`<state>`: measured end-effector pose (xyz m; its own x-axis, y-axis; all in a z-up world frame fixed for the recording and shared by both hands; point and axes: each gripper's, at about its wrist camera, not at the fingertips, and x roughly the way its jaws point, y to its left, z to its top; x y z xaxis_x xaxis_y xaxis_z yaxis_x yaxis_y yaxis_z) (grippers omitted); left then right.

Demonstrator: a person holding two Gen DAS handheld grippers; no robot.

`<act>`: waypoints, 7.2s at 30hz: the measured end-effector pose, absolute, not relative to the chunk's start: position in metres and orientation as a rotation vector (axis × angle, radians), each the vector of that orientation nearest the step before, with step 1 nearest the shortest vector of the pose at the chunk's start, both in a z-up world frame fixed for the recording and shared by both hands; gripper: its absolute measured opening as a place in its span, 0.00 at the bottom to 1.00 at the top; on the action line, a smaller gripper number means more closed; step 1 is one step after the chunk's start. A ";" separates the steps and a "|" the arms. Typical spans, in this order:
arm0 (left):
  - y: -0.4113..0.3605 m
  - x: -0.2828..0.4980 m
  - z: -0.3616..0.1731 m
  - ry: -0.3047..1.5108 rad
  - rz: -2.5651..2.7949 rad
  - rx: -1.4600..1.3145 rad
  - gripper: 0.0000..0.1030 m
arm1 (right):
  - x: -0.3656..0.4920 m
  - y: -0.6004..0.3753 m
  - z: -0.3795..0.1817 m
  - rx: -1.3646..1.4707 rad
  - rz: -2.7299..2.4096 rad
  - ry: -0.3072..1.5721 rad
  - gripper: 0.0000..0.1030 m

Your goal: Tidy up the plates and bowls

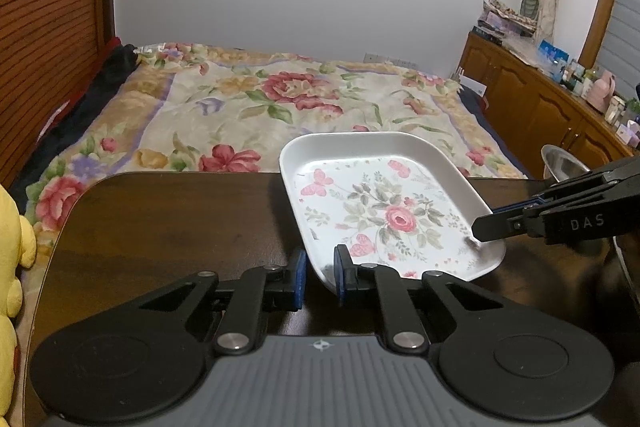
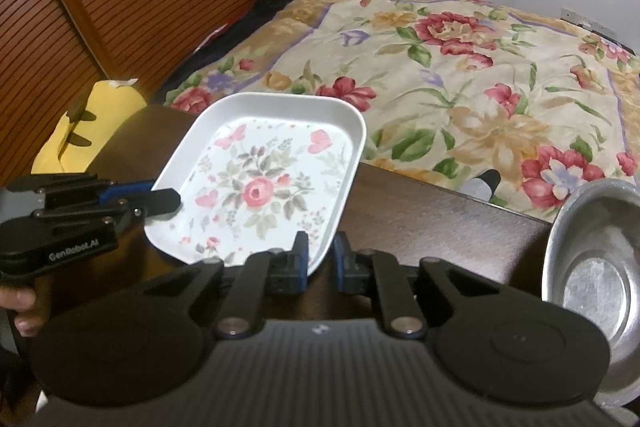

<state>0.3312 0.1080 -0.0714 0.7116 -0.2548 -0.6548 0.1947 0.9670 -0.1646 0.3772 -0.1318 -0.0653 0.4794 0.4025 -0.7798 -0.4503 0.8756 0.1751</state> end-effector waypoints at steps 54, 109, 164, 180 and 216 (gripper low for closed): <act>0.125 0.155 0.034 0.503 -0.253 -0.117 0.15 | 0.221 -0.159 0.016 0.091 0.587 0.692 0.13; 0.117 0.077 -0.039 0.629 -0.285 -0.077 0.15 | 0.133 -0.181 -0.065 0.162 0.606 0.715 0.13; 0.110 0.075 -0.054 0.586 -0.233 -0.039 0.81 | 0.111 -0.189 -0.084 0.181 0.530 0.534 0.35; 0.060 0.098 -0.032 0.533 -0.304 0.002 0.91 | 0.112 -0.247 -0.070 0.157 0.381 0.422 0.95; -0.064 0.187 -0.032 0.565 -0.473 0.069 0.72 | 0.179 -0.332 -0.078 0.229 0.234 0.402 0.95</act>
